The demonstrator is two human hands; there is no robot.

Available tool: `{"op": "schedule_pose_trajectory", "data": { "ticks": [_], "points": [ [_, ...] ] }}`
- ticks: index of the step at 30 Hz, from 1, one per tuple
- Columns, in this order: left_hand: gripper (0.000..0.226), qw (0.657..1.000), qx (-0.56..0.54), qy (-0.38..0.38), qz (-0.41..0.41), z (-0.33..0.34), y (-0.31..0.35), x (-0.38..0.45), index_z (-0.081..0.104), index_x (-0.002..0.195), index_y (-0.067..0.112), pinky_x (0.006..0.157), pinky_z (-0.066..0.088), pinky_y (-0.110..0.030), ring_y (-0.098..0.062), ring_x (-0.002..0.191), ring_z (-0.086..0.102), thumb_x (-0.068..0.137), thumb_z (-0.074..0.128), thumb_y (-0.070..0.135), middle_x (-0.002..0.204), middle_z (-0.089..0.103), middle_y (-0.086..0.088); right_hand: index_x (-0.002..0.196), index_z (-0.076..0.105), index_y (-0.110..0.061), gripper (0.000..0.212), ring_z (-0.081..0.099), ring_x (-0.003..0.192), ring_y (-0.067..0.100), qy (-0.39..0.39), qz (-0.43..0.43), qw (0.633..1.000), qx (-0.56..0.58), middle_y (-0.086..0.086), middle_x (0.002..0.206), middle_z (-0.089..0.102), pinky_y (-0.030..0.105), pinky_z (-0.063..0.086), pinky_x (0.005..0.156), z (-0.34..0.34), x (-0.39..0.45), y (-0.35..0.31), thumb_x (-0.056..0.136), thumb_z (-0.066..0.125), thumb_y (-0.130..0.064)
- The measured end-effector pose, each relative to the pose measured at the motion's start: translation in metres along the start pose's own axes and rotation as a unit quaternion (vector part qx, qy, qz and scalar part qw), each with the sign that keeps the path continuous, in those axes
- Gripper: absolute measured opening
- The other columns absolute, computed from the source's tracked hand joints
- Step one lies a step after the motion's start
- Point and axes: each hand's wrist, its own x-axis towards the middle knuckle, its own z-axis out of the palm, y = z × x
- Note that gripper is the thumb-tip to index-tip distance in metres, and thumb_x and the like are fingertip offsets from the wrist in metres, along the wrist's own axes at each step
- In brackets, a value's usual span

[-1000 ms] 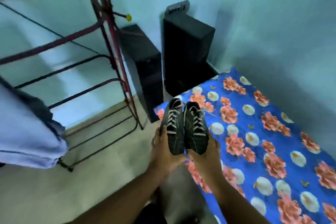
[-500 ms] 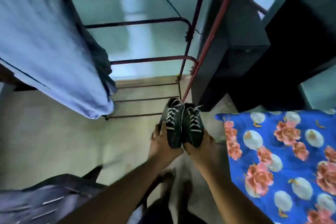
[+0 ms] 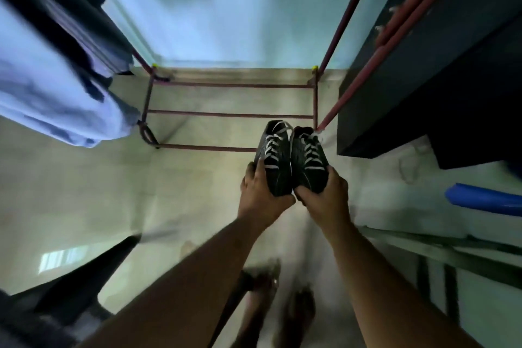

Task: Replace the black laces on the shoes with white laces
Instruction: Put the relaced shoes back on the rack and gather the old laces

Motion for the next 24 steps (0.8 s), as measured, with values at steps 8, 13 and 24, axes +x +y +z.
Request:
{"op": "schedule_pose_trajectory", "data": {
  "ticks": [8,13,24],
  "points": [
    [0.113,0.998,-0.006,0.035,0.055,0.036,-0.047,0.108,0.022,0.158,0.029,0.115,0.039,-0.050,-0.031,0.142,0.035,0.062,0.080,0.041,0.156,0.032,-0.003,0.148,0.042,-0.025,0.098,0.048,0.129,0.022,0.054,-0.070,0.996,0.019,0.002,0.138,0.049,0.046,0.053,0.101,0.070,0.098,0.040,0.061,0.079,-0.050],
    [0.116,0.994,-0.007,0.058,0.093,0.059,-0.055,0.172,0.014,0.162,0.026,0.122,0.029,-0.047,-0.031,0.153,0.018,0.070,0.083,0.043,0.168,0.016,-0.007,0.153,0.035,-0.019,0.102,0.046,0.135,0.025,0.107,-0.126,0.986,0.032,0.005,0.144,0.045,0.049,0.050,0.106,0.098,0.159,0.052,0.065,0.080,-0.045],
    [0.124,0.991,0.071,0.034,0.110,0.120,-0.117,0.242,-0.006,0.163,0.017,0.128,0.012,-0.045,-0.032,0.157,0.001,0.075,0.080,0.036,0.170,-0.002,-0.012,0.161,0.013,-0.005,0.115,0.033,0.140,0.040,0.060,-0.148,0.980,-0.115,0.021,0.159,0.018,0.047,0.040,0.111,0.148,0.211,0.121,0.077,0.087,-0.029]
  ]
}}
